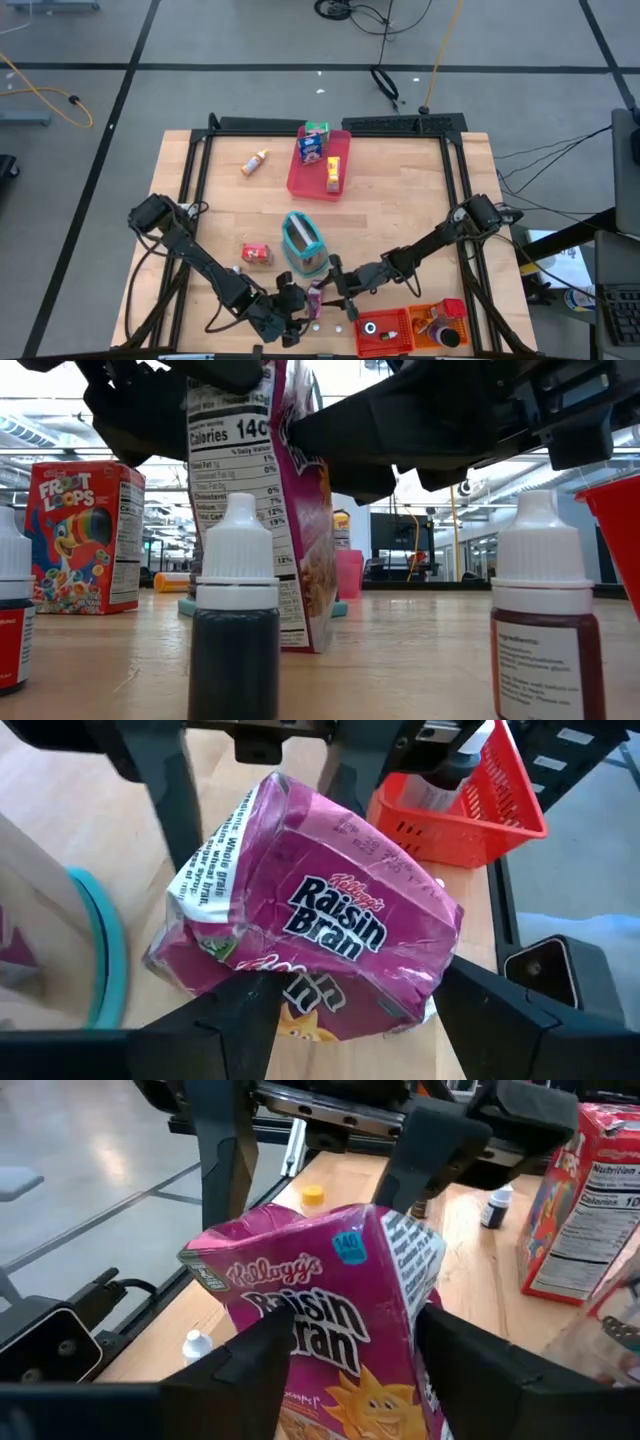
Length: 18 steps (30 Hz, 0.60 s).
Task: Pick & Place Kitchen Items
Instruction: Put the pink cereal box into the pink bin
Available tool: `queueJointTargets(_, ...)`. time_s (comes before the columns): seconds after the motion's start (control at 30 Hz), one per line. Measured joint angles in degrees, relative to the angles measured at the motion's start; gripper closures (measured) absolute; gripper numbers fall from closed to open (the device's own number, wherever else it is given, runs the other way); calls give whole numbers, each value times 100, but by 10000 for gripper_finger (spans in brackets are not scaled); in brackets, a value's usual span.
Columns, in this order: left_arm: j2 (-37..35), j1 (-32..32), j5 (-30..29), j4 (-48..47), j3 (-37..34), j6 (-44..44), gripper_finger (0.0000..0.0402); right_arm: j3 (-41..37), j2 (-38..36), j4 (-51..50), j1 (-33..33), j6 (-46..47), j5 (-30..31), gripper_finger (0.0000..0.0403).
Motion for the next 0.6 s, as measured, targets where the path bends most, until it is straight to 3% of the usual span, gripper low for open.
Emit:
queueJointTargets(0.3,-40,-221,-527,-80,-21,140,149,11,-1,-65,-4,1,-23,379)
queueJointTargets(0.6,-42,-222,-576,-178,-21,-72,149,11,-170,-336,7,70,-20,392)
